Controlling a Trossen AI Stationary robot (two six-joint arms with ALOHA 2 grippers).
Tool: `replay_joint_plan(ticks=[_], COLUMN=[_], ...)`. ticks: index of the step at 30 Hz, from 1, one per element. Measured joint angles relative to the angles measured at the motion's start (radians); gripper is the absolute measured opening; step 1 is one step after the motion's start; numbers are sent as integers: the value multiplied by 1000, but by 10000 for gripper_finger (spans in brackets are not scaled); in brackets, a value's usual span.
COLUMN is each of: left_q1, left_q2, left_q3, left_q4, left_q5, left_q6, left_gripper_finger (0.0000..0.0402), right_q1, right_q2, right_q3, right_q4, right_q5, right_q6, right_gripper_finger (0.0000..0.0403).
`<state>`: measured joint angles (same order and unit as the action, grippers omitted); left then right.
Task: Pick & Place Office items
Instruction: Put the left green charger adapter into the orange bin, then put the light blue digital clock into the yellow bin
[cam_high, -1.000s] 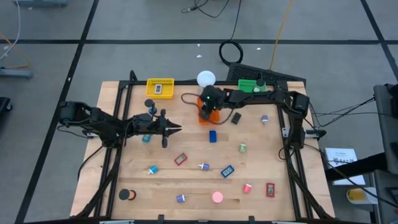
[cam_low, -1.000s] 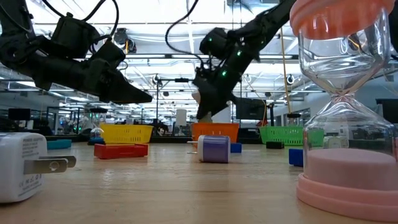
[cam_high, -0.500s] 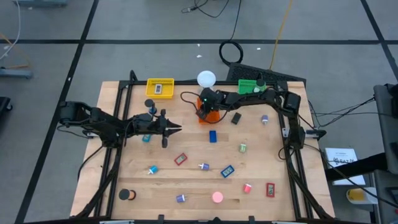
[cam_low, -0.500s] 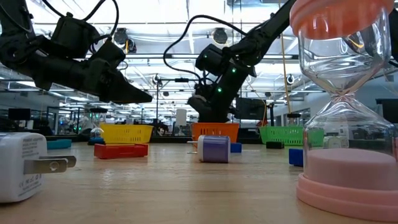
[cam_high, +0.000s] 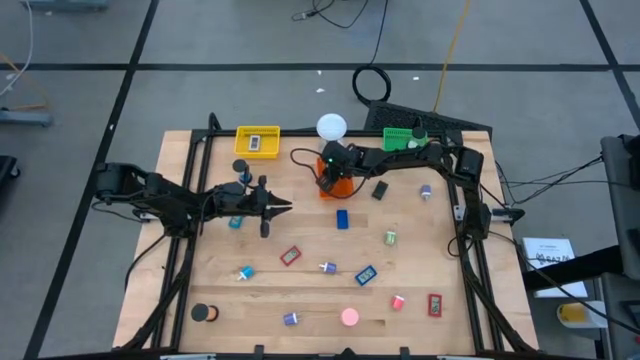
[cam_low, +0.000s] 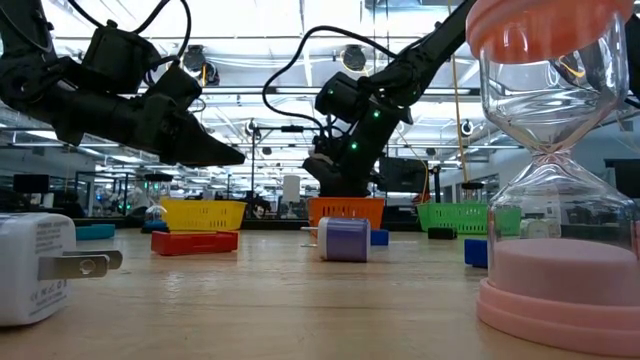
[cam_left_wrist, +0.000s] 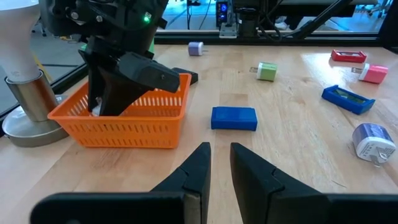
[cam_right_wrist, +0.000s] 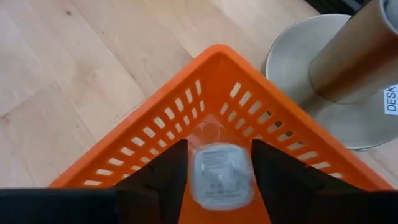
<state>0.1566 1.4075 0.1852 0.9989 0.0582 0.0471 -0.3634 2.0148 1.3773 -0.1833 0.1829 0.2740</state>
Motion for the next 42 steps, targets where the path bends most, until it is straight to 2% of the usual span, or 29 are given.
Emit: replay_joint_plan(ticks=[8,13,18,24,28,31,42], left_q1=[0,-1,0,0,0,0,0], left_q2=[0,0,0,0,0,0,0], left_q3=[0,0,0,0,0,0,0], left_q4=[0,0,0,0,0,0,0], left_q5=[0,0,0,0,0,0,0], left_q6=[0,0,0,0,0,0,0], left_gripper_finger=[65,65,65,65,65,65,65], right_q1=[-3,-6,-1,16,-1,-21,-76], right_q2=[0,-53,-135,-197,-194,-175,-112], right_q3=[0,0,2,2,0,2,-1], right_q4=[0,-28,-145,-350,-334,-265,-233], right_q5=[18,56,52,58,77,77,78], right_q6=[-14,-57,-123,-145,-133,-130,-130], right_gripper_finger=[201,198,159,66,9,10,4])
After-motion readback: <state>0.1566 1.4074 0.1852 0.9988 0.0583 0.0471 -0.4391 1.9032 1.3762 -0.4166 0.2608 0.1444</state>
